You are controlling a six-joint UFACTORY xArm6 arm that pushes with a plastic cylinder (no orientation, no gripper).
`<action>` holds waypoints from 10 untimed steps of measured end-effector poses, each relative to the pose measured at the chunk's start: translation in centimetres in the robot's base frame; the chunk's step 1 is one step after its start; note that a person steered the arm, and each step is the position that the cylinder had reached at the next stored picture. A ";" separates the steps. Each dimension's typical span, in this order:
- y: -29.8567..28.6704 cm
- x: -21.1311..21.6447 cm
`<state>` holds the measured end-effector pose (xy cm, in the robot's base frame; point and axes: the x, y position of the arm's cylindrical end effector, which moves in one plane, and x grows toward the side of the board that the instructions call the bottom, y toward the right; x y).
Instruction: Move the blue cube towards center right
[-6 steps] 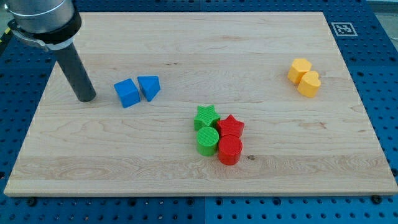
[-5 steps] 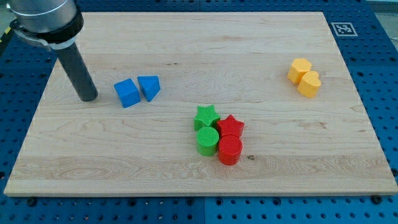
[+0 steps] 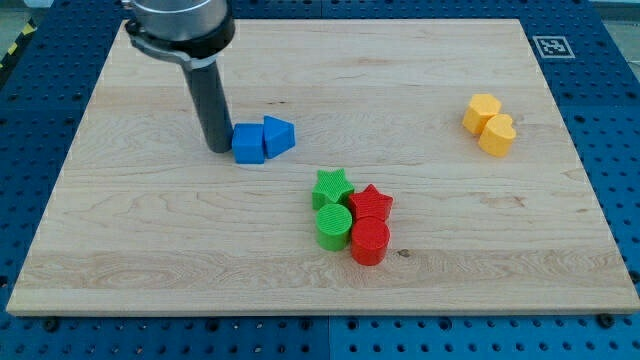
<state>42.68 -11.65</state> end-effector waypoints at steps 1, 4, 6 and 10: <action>2.7 -0.2; 11.6 3.1; 17.1 1.7; 20.6 -0.8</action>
